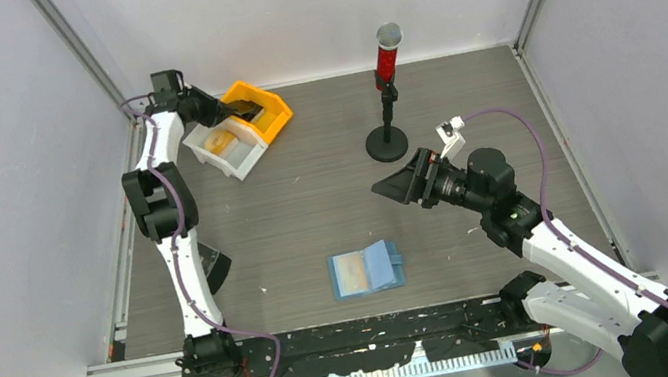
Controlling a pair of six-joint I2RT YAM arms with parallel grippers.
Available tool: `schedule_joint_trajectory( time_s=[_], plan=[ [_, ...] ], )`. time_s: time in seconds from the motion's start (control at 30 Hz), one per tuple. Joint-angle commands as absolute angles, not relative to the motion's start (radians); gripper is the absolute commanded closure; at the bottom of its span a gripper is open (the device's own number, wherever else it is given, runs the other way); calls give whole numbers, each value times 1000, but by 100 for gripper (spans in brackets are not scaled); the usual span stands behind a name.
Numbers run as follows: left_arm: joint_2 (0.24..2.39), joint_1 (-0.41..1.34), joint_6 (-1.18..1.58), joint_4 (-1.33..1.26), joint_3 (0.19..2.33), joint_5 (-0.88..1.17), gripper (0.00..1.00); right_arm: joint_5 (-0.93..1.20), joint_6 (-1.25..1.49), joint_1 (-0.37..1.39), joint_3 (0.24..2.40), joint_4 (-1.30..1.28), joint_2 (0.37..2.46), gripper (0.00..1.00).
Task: Take the credit cards out of the card holder
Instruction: Place the credit card in the storage box.
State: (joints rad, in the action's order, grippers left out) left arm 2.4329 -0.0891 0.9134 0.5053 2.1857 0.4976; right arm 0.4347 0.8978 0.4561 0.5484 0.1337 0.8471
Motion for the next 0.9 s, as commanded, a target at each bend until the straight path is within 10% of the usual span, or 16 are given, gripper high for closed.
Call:
schedule_joint_trajectory(
  time_s=[0.0,0.87],
  plan=[
    [2452,-88,922,458,2248,529,91,421,875,451,593,157,849,5],
    [2449,-91,892,478,2296,472,72,429,852,419,597,126,835,5]
  ],
)
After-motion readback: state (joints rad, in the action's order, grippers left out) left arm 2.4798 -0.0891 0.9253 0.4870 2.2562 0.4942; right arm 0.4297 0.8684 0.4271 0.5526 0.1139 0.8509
